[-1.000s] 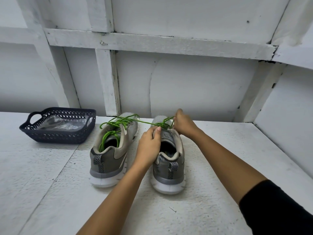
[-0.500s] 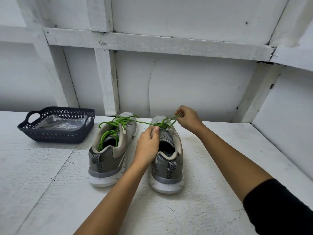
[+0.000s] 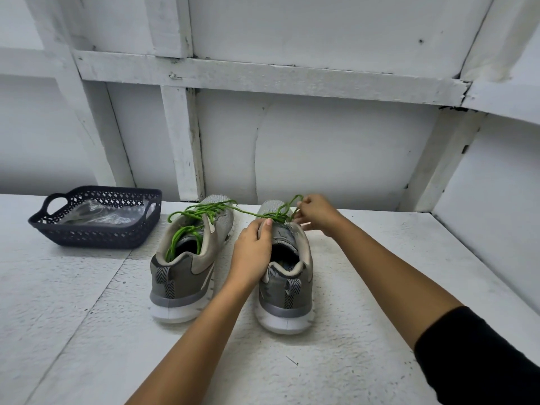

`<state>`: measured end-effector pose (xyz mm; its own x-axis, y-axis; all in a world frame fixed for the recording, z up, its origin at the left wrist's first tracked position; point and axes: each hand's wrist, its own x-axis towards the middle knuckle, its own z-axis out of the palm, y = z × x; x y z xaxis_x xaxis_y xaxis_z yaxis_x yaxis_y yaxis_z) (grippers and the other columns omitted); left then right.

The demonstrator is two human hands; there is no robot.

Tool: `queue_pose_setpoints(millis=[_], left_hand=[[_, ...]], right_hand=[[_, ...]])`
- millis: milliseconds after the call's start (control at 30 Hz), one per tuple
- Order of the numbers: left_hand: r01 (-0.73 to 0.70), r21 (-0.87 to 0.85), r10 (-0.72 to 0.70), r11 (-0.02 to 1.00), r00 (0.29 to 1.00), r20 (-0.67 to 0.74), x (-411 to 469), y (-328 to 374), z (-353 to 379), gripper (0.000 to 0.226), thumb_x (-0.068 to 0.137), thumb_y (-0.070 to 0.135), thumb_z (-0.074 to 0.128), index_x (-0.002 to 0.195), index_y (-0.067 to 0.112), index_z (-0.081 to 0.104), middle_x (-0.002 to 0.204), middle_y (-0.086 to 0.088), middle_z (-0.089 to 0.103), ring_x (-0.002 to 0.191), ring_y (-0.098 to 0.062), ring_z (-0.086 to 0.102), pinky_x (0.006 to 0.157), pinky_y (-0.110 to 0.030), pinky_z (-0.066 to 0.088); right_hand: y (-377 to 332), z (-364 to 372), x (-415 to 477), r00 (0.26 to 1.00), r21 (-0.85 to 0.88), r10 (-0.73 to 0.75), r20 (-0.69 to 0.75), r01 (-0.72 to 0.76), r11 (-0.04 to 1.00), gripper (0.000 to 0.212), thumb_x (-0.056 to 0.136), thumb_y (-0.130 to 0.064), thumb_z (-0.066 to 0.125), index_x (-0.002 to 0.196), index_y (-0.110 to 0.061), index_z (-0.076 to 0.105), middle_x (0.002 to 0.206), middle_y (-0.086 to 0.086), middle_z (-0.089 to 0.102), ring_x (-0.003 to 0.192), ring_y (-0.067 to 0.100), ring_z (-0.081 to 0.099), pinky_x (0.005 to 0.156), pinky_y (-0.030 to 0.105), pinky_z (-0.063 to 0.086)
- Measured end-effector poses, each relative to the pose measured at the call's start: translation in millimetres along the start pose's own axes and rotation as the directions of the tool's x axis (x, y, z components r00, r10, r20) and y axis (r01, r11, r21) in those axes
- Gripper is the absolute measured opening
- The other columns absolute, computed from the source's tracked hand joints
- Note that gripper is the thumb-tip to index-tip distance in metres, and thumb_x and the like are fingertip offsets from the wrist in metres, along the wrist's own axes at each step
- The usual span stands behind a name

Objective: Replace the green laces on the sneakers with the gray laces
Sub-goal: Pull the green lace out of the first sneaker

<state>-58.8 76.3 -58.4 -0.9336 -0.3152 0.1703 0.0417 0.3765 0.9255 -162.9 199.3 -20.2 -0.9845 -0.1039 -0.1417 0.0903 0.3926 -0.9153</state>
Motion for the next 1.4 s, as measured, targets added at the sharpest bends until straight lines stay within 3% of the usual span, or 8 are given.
queue_pose_setpoints(millis=[133, 300, 433, 667, 800, 1033, 1233, 1400], left_hand=[[-0.016, 0.006, 0.017, 1.000, 1.000, -0.010, 0, 2, 0, 0.036, 0.100, 0.033, 0.039, 0.122, 0.012, 0.058, 0.123, -0.008, 0.060, 0.117, -0.022, 0.051, 0.088, -0.026, 0.035], [-0.014, 0.007, 0.014, 1.000, 1.000, -0.008, -1, 1, -1, 0.036, 0.100, 0.034, 0.038, 0.122, 0.013, 0.057, 0.123, -0.008, 0.059, 0.117, -0.021, 0.051, 0.087, -0.025, 0.034], [-0.016, -0.008, 0.016, 1.000, 1.000, -0.014, 0, 2, 0, 0.035, 0.100, 0.033, 0.039, 0.120, 0.012, 0.058, 0.122, -0.008, 0.060, 0.116, -0.021, 0.051, 0.086, -0.025, 0.035], [-0.013, -0.021, 0.013, 1.000, 1.000, -0.007, -1, 1, 0, 0.035, 0.100, 0.034, 0.039, 0.121, 0.012, 0.058, 0.122, -0.007, 0.060, 0.115, -0.020, 0.052, 0.086, -0.024, 0.035], [-0.018, -0.026, 0.017, 1.000, 1.000, -0.013, -1, 2, -1, 0.034, 0.100, 0.032, 0.040, 0.119, 0.012, 0.059, 0.120, -0.005, 0.060, 0.112, -0.017, 0.052, 0.083, -0.023, 0.033], [-0.019, -0.049, 0.018, 0.999, 1.000, -0.017, -2, 4, -1, 0.031, 0.100, 0.031, 0.041, 0.113, 0.012, 0.061, 0.107, 0.001, 0.060, 0.097, -0.009, 0.049, 0.076, -0.021, 0.032], [-0.021, -0.044, 0.020, 0.999, 1.000, -0.019, -3, 5, 0, 0.031, 0.100, 0.031, 0.041, 0.115, 0.012, 0.060, 0.104, 0.004, 0.057, 0.097, -0.008, 0.048, 0.076, -0.020, 0.032], [-0.020, -0.022, 0.020, 1.000, 1.000, -0.013, -1, 1, -1, 0.034, 0.100, 0.033, 0.040, 0.119, 0.012, 0.059, 0.117, -0.004, 0.061, 0.105, -0.013, 0.050, 0.081, -0.022, 0.032]], right_hand=[[-16, -25, 10, 0.966, 0.408, 0.080, -0.246, 0.028, 0.913, 0.025, 0.100, -0.008, 0.025, 0.097, 0.000, 0.048, 0.068, 0.014, 0.052, 0.053, 0.022, 0.054, 0.040, 0.024, 0.049], [9, -5, -1, 0.983, 0.168, 0.163, -0.090, -0.146, 0.975, 0.040, 0.100, -0.038, 0.038, 0.083, -0.004, 0.052, 0.066, 0.010, 0.052, 0.055, 0.020, 0.052, 0.051, 0.026, 0.045], [19, 10, -3, 0.993, -0.330, -0.090, -0.079, 0.059, 0.942, 0.026, 0.091, -0.022, 0.059, 0.070, -0.007, 0.063, 0.059, 0.006, 0.052, 0.060, 0.021, 0.049, 0.057, 0.026, 0.041], [-7, -19, 15, 0.921, 0.214, 0.004, -0.391, 0.086, 0.973, 0.027, 0.100, -0.014, 0.030, 0.109, 0.002, 0.049, 0.078, 0.017, 0.058, 0.049, 0.018, 0.057, 0.041, 0.025, 0.049], [-7, -19, 11, 0.918, 0.285, 0.053, -0.393, 0.067, 0.956, 0.027, 0.100, -0.019, 0.032, 0.088, -0.003, 0.051, 0.065, 0.012, 0.053, 0.048, 0.020, 0.053, 0.046, 0.026, 0.045], [17, 13, -9, 0.988, -0.358, -0.104, -0.116, 0.056, 0.932, 0.016, 0.086, -0.022, 0.065, 0.075, -0.011, 0.068, 0.078, 0.009, 0.063, 0.080, 0.022, 0.056, 0.067, 0.025, 0.038], [10, 10, -5, 0.986, -0.315, -0.115, -0.123, 0.071, 0.946, 0.015, 0.086, -0.003, 0.057, 0.075, -0.005, 0.067, 0.070, 0.004, 0.059, 0.069, 0.018, 0.055, 0.066, 0.027, 0.045], [-7, -12, 4, 0.928, 0.044, -0.065, -0.367, 0.087, 0.995, 0.024, 0.089, 0.002, 0.048, 0.069, -0.007, 0.056, 0.064, 0.008, 0.057, 0.050, 0.014, 0.054, 0.061, 0.031, 0.057]])
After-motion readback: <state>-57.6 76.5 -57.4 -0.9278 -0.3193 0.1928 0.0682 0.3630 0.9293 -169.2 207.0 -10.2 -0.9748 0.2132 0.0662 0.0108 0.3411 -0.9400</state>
